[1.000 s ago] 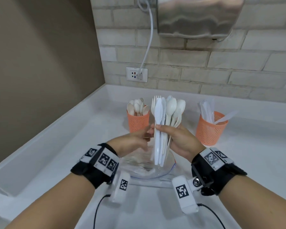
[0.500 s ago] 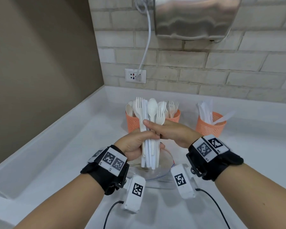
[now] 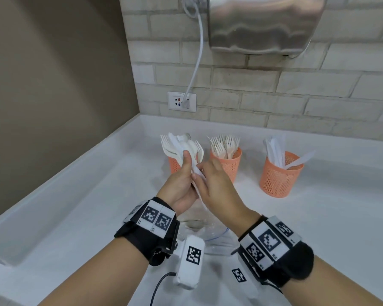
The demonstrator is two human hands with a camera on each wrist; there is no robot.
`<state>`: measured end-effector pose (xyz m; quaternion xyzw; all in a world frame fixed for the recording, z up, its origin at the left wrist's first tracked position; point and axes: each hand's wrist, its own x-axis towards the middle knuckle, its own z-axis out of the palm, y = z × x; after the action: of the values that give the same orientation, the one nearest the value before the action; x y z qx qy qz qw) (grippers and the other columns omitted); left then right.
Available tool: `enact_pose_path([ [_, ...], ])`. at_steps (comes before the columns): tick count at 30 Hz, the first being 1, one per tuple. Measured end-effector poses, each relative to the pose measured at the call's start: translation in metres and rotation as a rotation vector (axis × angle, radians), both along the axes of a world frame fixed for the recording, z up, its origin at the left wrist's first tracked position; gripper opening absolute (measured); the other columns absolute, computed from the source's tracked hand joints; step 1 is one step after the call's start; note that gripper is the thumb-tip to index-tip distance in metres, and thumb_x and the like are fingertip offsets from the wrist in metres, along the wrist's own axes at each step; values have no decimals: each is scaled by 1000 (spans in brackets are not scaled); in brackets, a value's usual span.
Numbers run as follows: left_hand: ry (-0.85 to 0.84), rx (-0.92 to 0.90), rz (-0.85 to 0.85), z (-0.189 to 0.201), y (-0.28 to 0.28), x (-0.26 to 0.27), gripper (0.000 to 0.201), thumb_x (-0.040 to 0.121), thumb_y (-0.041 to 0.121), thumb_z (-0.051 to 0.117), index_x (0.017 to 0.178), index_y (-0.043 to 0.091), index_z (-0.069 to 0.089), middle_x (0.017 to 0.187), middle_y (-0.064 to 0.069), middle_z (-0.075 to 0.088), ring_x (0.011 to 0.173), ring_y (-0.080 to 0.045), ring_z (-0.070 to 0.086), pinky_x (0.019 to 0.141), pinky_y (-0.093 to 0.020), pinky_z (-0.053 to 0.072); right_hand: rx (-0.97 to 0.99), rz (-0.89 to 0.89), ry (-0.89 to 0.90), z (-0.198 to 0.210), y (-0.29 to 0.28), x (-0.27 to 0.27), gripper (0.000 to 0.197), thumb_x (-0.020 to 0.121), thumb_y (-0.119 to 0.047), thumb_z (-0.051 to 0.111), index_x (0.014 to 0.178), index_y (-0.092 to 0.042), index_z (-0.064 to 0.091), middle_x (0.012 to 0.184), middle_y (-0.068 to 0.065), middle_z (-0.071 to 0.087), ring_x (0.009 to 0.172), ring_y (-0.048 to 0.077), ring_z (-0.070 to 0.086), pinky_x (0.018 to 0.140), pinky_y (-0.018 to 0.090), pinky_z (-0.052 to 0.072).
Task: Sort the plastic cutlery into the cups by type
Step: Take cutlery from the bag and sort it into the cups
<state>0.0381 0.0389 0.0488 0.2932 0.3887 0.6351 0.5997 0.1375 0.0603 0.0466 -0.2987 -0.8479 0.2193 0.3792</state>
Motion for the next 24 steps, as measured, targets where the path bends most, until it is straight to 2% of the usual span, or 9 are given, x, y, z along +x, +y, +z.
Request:
enact_pose_path([
  [3, -71, -3, 18, -4, -1, 3, 53, 96, 47, 27, 125, 13, 55, 111, -4, 70, 106, -12, 65, 90, -27, 50, -41, -41, -29, -2, 6, -2, 24, 97, -11, 39, 111, 5, 51, 101, 14, 53, 90, 25, 52, 67, 20, 36],
  [6, -83, 8, -5, -7, -3, 3, 43, 99, 38, 29, 119, 14, 58, 110, -3, 70, 105, -12, 65, 92, -28, 49, -163, -9, -57, 2, 11, -1, 34, 97, -6, 35, 130, 0, 42, 112, 20, 60, 102, 32, 58, 84, 35, 46],
  [7, -83, 8, -1, -8, -2, 2, 38, 99, 34, 30, 115, 14, 59, 103, -2, 73, 99, -11, 67, 88, -26, 51, -188, 2, -65, 4, 12, 0, 36, 96, -5, 35, 132, -1, 40, 114, 20, 60, 103, 31, 58, 84, 32, 46],
  [9, -85, 11, 14, -10, -1, -2, 31, 100, 28, 34, 109, 13, 60, 93, -1, 74, 89, -9, 70, 79, -23, 54, -236, 29, -58, 7, 14, 3, 33, 97, -5, 36, 128, -4, 44, 108, 14, 62, 96, 23, 60, 74, 19, 44],
  [11, -92, 4, 38, -9, 0, -3, 29, 100, 24, 35, 107, 11, 61, 93, -3, 73, 88, -11, 70, 78, -25, 55, -260, 61, -21, 8, 13, 4, 18, 97, -9, 40, 106, -14, 54, 86, -1, 58, 74, 4, 54, 60, 7, 38],
  [13, -105, -4, 43, -8, 0, -3, 29, 100, 22, 35, 104, 9, 61, 89, -6, 72, 84, -13, 71, 75, -25, 57, -271, 78, 9, 8, 12, 2, 9, 95, -14, 49, 88, -20, 51, 72, -12, 49, 64, -1, 48, 55, 4, 37],
  [16, -155, -24, 35, -6, 0, -4, 29, 100, 19, 32, 98, 8, 59, 71, -2, 72, 67, -11, 71, 63, -25, 57, -283, 67, -24, 5, 18, 1, 8, 91, -20, 57, 94, -13, 55, 69, -12, 50, 62, 0, 48, 54, 5, 38],
  [20, -151, -39, 22, -7, 0, -5, 30, 97, 18, 32, 96, 7, 60, 73, -5, 71, 67, -14, 70, 75, -31, 51, -255, 65, -112, 5, 24, 2, 17, 91, -23, 55, 96, -7, 53, 80, 3, 58, 69, 13, 53, 54, 12, 37],
  [24, -119, -36, 16, -9, 0, -4, 28, 96, 18, 32, 95, 10, 59, 70, -3, 69, 63, -13, 67, 68, -32, 49, -273, 91, -128, 6, 23, 4, 22, 94, -25, 51, 100, -4, 50, 86, 7, 57, 75, 18, 54, 59, 20, 39],
])
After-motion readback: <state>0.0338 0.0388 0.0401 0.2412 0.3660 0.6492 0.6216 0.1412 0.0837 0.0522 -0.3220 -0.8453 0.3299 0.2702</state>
